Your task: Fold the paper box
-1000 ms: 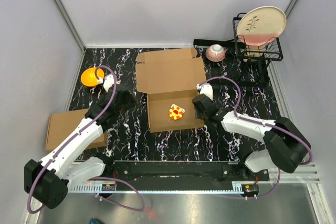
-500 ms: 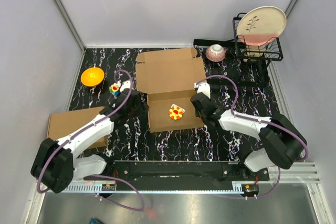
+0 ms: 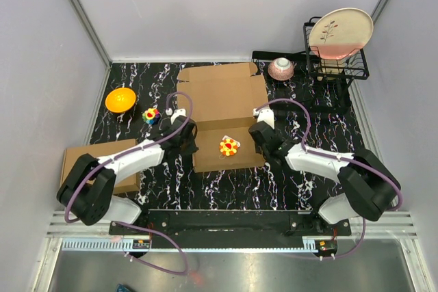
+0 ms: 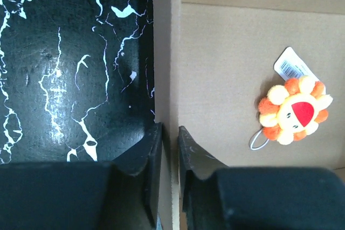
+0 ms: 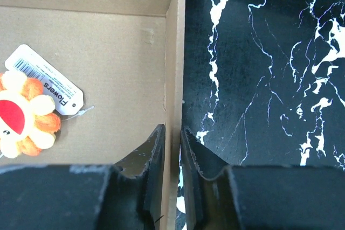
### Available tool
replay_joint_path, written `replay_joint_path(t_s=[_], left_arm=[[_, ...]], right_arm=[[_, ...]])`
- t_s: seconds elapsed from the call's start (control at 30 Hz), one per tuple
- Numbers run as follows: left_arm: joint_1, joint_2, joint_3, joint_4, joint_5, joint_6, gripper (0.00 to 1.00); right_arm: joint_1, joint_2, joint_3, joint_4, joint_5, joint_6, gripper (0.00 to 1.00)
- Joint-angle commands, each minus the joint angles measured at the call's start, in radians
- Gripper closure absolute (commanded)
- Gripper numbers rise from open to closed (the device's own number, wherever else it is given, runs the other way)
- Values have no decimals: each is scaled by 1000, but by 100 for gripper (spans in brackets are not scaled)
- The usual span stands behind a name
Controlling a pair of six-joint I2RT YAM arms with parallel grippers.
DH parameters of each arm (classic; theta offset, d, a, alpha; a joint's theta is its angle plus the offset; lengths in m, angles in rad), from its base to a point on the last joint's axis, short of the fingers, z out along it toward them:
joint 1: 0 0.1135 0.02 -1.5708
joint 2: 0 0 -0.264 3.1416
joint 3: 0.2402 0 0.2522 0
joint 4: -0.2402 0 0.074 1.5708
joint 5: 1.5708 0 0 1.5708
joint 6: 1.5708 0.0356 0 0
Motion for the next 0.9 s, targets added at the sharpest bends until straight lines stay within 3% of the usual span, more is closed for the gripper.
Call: replay_joint_path(t_s=[0.0, 0.4, 0.53, 0.67, 0.73, 0.87], left_arm=[[-32, -26, 10, 24, -45, 15, 86], [-63, -168, -75, -67, -101, 3, 90], [-74, -221, -102, -99, -118, -14, 85], [-74, -271, -89, -154, -147, -5, 64], [-74, -296, -55, -182, -160, 9, 59], [-72, -366, 26, -269, -187, 49, 52]], right_arm=[[12, -47, -30, 28, -25, 29, 77], [115, -154, -83, -108, -49, 175, 81], [162, -196, -104, -156, -48, 253, 78], [174, -243, -98, -218, -29, 299, 57], [176, -292, -81, -257, 3, 308, 44], [176, -389, 3, -355, 78, 279, 30]])
